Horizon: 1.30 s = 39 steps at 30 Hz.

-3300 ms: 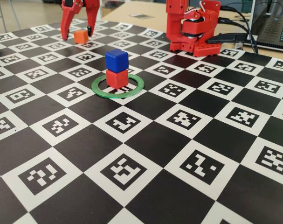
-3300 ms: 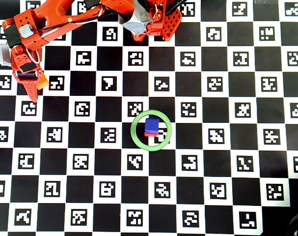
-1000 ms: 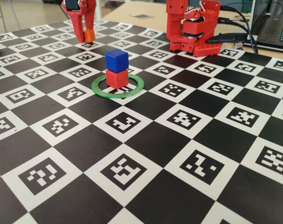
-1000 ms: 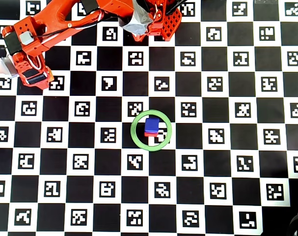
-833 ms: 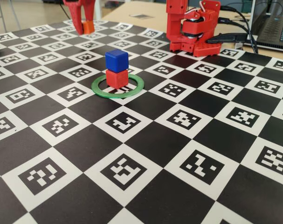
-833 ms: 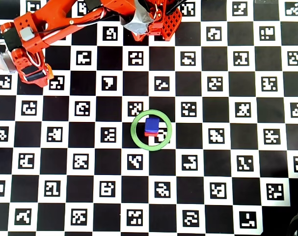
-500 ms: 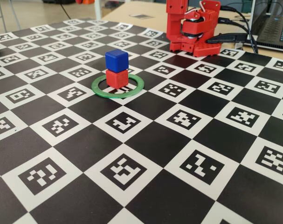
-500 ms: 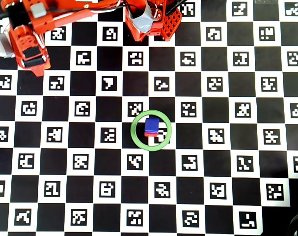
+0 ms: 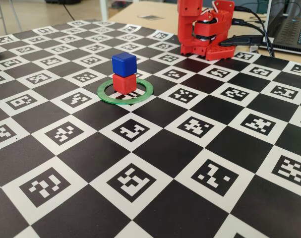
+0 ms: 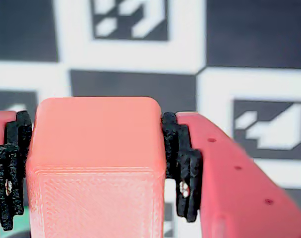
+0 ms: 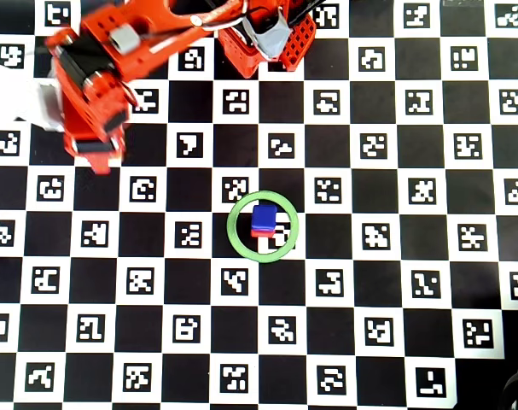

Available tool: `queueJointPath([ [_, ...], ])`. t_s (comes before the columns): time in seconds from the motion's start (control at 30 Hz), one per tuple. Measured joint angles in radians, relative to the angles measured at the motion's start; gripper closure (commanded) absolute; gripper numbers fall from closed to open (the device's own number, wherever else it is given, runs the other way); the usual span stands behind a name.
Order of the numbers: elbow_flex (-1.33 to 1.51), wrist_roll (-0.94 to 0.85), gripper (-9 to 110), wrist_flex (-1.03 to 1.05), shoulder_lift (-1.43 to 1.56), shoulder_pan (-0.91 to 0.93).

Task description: Grab the red cube then put it in the green circle then put the blue cube on top and finally the orange cube on top

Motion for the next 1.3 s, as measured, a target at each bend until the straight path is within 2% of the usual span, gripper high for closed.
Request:
queueJointPath([
  [0.17,0.037,0.252,97,0.000,0.000,-0.181],
  [0.47,0.069,0.572,96,0.000,0.000,-0.503],
  [0.7,0.069,0.802,96,0.000,0.000,-0.684],
  [0.97,0.114,0.902,96,-0.015,0.000,-0.772],
  [1.3,0.301,0.877,96,-0.126,0.000,-0.715],
])
